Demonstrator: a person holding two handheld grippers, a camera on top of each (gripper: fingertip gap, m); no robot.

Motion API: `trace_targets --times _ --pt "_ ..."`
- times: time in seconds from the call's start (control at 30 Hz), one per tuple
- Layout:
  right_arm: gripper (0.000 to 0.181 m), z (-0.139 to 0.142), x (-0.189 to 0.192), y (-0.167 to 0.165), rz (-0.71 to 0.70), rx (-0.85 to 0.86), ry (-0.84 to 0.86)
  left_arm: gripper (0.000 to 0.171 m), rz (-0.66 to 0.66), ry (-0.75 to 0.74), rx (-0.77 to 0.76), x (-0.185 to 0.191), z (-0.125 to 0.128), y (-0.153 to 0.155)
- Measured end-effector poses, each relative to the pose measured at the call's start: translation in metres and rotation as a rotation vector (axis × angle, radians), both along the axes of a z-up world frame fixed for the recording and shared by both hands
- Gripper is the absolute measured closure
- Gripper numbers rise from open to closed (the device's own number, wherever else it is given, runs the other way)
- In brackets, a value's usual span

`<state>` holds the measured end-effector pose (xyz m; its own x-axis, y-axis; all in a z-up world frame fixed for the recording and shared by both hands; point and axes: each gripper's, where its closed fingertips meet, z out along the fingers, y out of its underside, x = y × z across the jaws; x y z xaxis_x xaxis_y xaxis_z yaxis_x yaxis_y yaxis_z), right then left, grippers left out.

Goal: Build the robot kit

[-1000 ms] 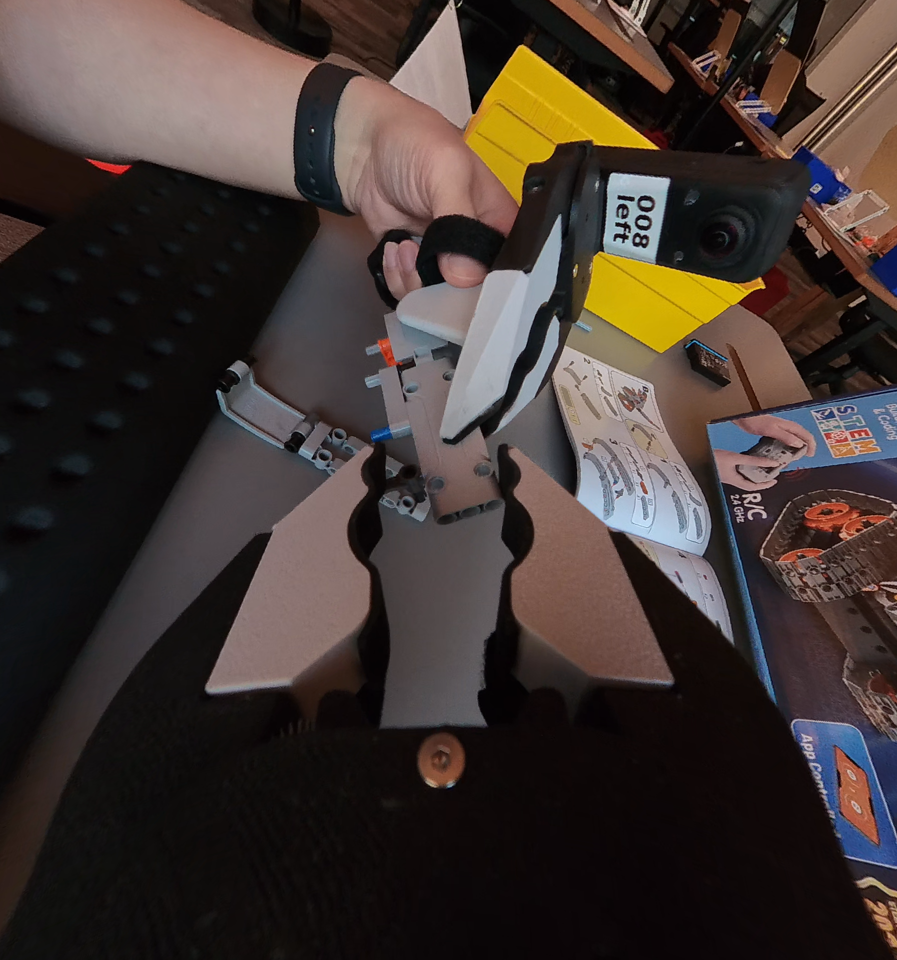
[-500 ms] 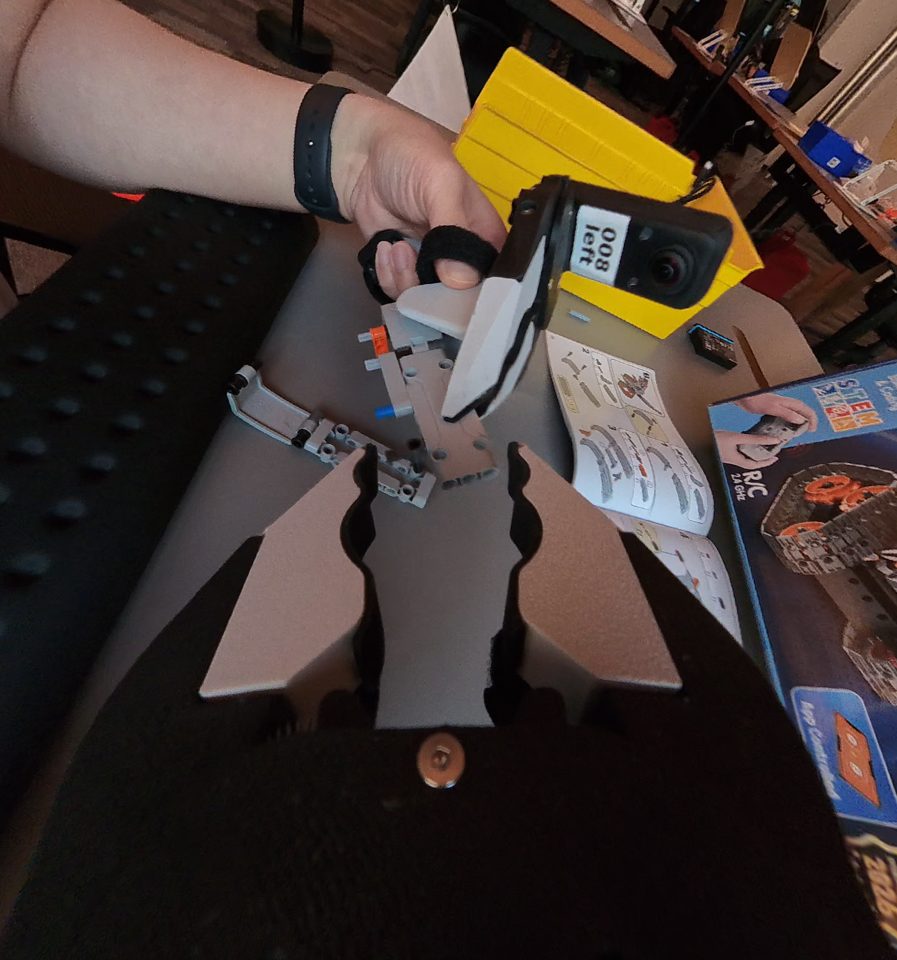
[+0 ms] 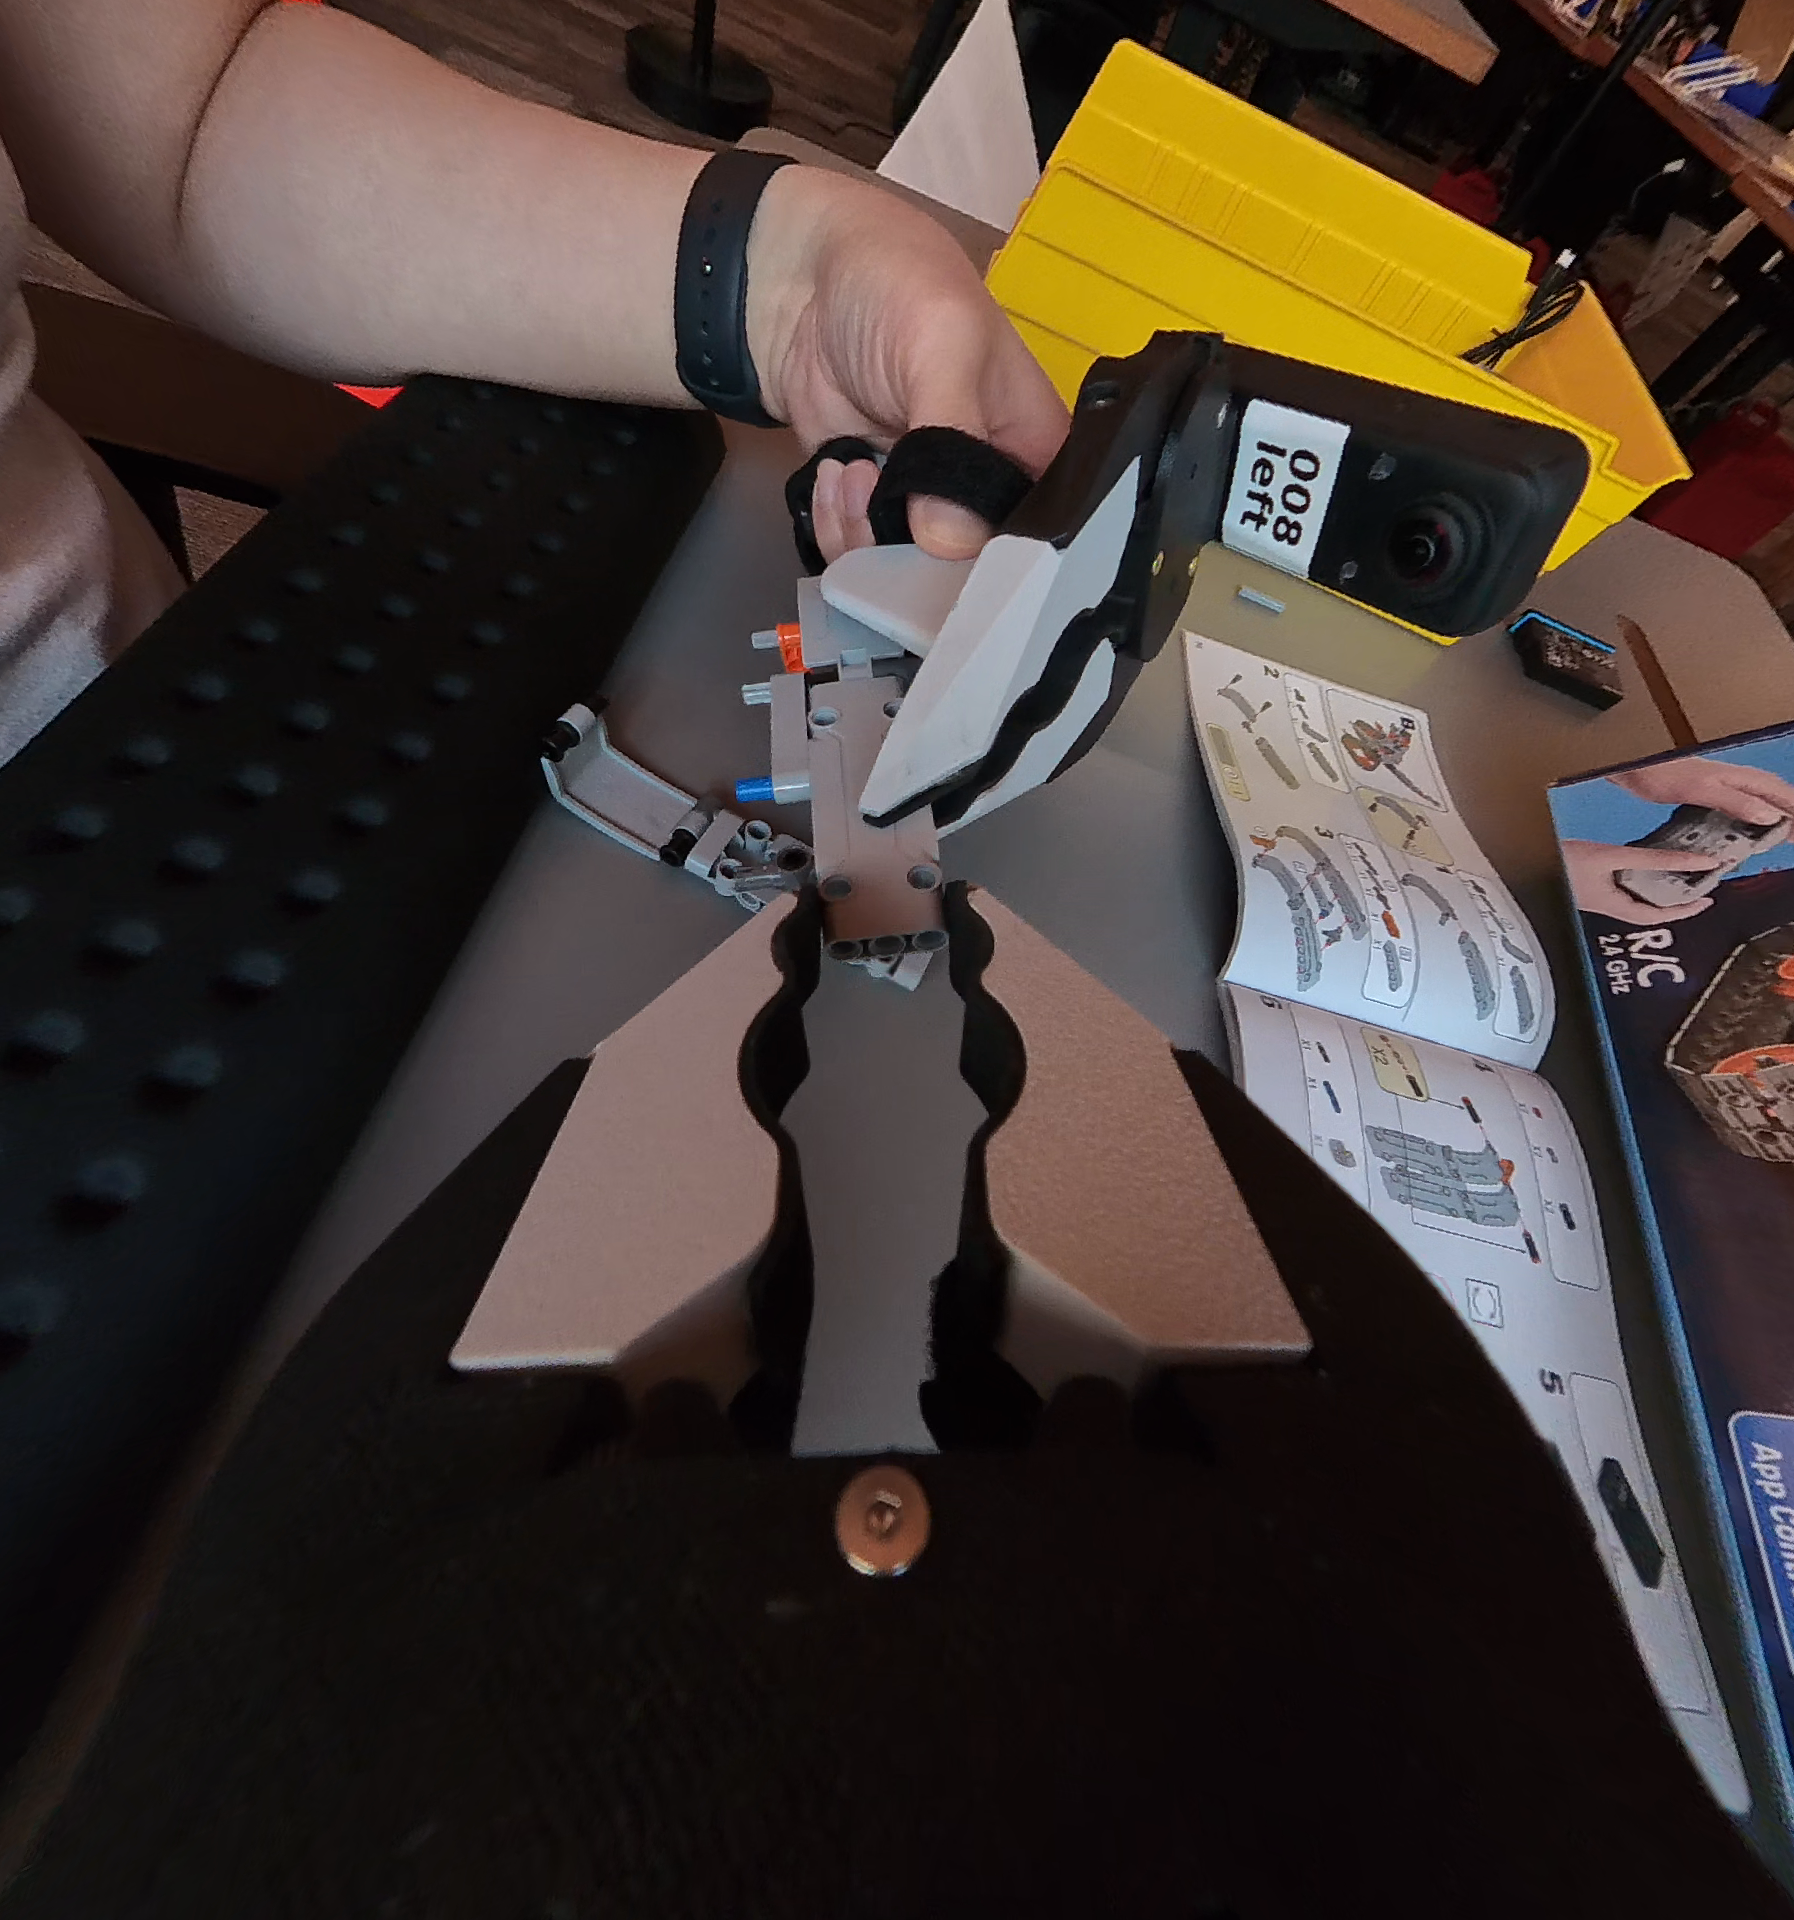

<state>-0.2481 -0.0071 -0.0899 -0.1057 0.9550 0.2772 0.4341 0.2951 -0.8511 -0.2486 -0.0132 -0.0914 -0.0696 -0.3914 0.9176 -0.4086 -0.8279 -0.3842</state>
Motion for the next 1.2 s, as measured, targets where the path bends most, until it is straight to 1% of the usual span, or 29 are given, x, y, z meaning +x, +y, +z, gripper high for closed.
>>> trace_targets --times 0.1,0.17,0.23,0.43,0.57,0.67,0.77,0.83,0.9,1.0,1.07,1.1,1.13,1.17,1.2 --pt "0.158 0.001 0.001 0.001 0.002 -0.017 0.012 0.165 0.013 -0.01 0.007 0.001 0.001 0.003" --pt "0.159 0.003 0.003 0.003 -0.006 -0.032 0.027 0.16 0.048 -0.037 0.003 0.0 0.006 0.01" --pt "0.159 0.006 0.004 0.006 -0.015 -0.045 0.047 0.158 0.079 -0.065 -0.011 -0.003 0.011 0.016" --pt "0.159 0.011 0.006 0.012 -0.028 -0.074 0.1 0.155 0.086 -0.102 -0.052 -0.006 0.017 0.017" --pt "0.159 0.01 0.005 0.013 -0.024 -0.084 0.117 0.156 0.061 -0.082 -0.058 -0.002 0.015 0.012" --pt "0.158 0.013 0.004 0.013 -0.021 -0.101 0.145 0.165 0.076 -0.067 -0.055 -0.003 0.013 0.013" --pt "0.158 0.016 0.004 0.017 -0.036 -0.115 0.17 0.166 0.1 -0.068 -0.048 -0.003 0.015 0.017" --pt "0.157 0.019 0.004 0.026 -0.084 -0.09 0.196 0.166 0.148 -0.081 -0.059 -0.004 0.017 0.024" --pt "0.157 0.026 0.007 0.04 -0.164 -0.073 0.239 0.167 0.227 -0.11 -0.072 -0.005 0.023 0.036" --pt "0.144 0.044 0.013 0.06 -0.292 -0.082 0.337 0.167 0.39 -0.133 -0.032 -0.011 0.031 0.059" --pt "0.141 0.051 0.013 0.067 -0.362 -0.074 0.382 0.167 0.487 -0.159 -0.005 -0.015 0.039 0.07" --pt "0.141 0.053 0.011 0.071 -0.401 -0.068 0.39 0.167 0.519 -0.18 -0.006 -0.016 0.043 0.074" --pt "0.141 0.053 0.007 0.07 -0.405 -0.068 0.388 0.167 0.544 -0.204 -0.015 -0.016 0.047 0.076" --pt "0.145 0.05 0.003 0.068 -0.408 -0.07 0.37 0.167 0.567 -0.224 -0.026 -0.016 0.05 0.078" --pt "0.15 0.048 0.0 0.071 -0.442 -0.062 0.355 0.167 0.582 -0.233 -0.034 -0.016 0.051 0.08"
